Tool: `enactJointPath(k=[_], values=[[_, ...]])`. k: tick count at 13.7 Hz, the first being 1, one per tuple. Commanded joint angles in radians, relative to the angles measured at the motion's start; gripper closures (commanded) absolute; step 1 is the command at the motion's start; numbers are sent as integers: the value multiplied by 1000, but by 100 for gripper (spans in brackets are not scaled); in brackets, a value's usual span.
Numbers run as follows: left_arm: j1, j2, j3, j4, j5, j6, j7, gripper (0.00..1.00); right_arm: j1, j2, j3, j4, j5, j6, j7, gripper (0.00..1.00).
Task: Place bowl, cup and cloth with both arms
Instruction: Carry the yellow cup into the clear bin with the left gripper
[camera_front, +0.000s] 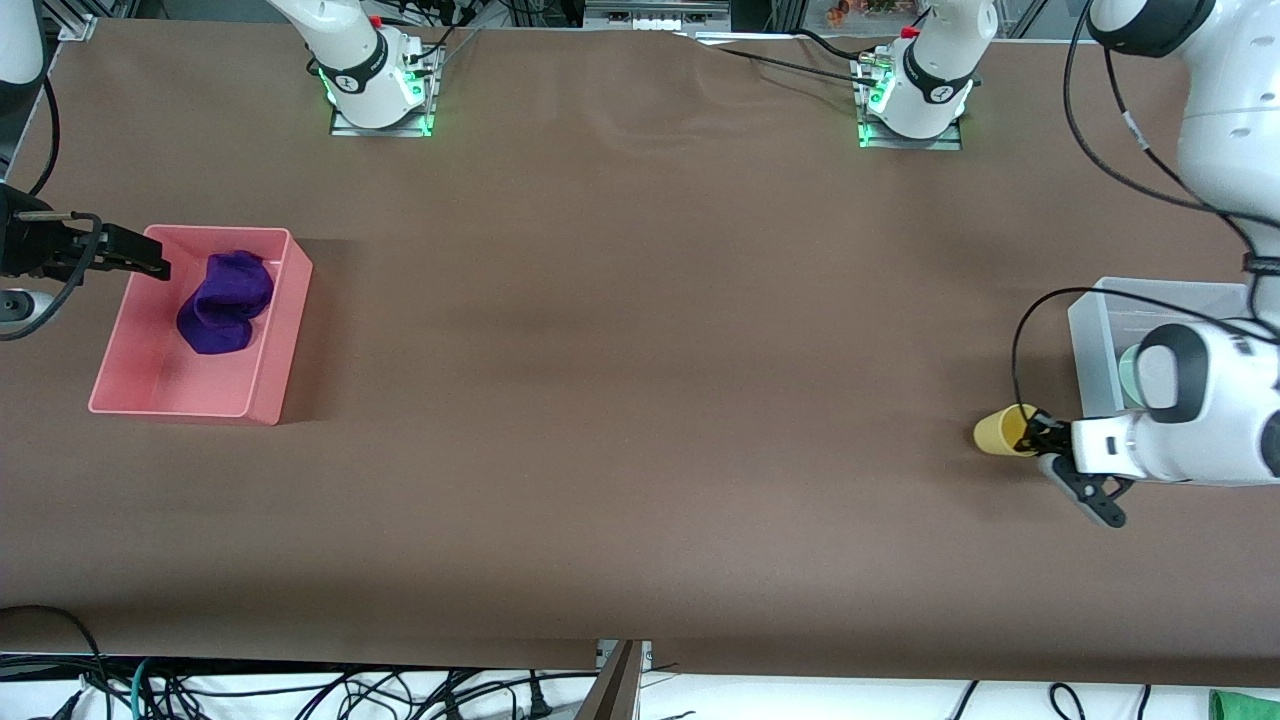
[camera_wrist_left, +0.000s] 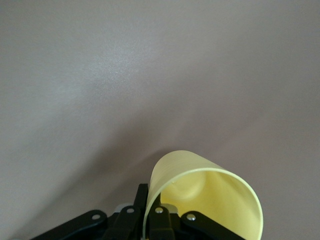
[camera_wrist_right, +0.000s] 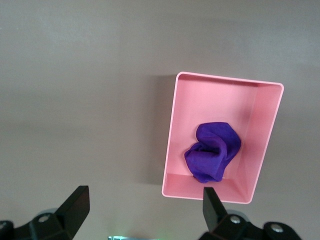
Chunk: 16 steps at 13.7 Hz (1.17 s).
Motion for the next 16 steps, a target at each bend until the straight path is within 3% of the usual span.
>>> enactJointPath(k=[1, 3, 5, 9, 11, 12, 13, 16], values=[[1, -133, 12, 47, 86, -195, 23, 100, -7, 31, -1, 56, 7, -40, -7, 0], [19, -218, 15, 29, 267, -209, 151, 100, -7, 37, -1, 70, 7, -44, -7, 0], [120, -220, 16, -7, 338, -189, 239, 100, -7, 39, -1, 70, 7, -44, -7, 0], [294, -223, 10, -241, 328, 85, 316, 100, -7, 39, 1, 74, 7, -42, -5, 0], [349, -223, -2, -332, 322, 136, 319, 97, -7, 39, 1, 74, 7, -42, -7, 0], [358, -220, -8, -344, 320, 139, 320, 39, -7, 39, 1, 74, 7, -42, -7, 0], [357, -220, -14, -335, 314, 137, 322, 0, -7, 40, 1, 74, 7, -42, -7, 0], [351, -262, -74, -283, 315, 122, 346, 0, -7, 42, 1, 74, 8, -42, -7, 0]])
